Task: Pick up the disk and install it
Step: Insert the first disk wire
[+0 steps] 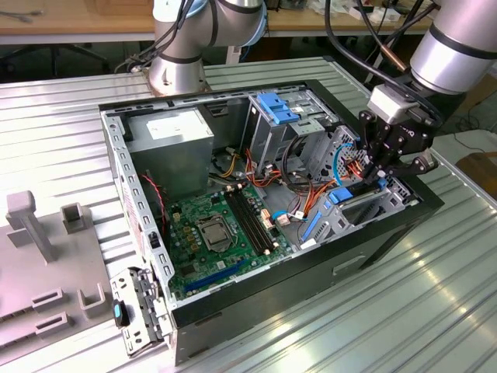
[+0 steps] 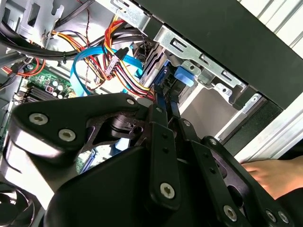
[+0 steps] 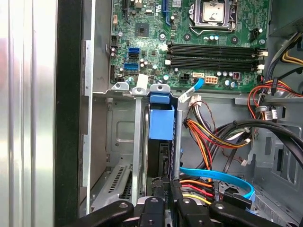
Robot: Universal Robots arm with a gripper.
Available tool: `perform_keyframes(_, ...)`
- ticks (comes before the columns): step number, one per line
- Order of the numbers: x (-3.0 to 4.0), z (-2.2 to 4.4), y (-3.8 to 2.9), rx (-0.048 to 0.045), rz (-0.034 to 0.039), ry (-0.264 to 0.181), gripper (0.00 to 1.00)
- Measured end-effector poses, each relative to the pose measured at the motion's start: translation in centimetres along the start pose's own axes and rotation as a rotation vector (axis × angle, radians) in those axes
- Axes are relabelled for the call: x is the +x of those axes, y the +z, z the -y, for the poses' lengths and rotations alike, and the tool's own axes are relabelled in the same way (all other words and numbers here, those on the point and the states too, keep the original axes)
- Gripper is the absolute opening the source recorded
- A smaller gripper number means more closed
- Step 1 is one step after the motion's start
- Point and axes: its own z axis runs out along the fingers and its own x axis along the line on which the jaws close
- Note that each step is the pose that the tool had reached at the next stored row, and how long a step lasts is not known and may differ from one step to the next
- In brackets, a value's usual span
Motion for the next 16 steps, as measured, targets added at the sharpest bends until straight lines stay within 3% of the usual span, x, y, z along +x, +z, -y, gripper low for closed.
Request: perform_keyframes(16, 0.0, -0.02, 0.35, 0.0001, 0.0028, 0.001, 0.16)
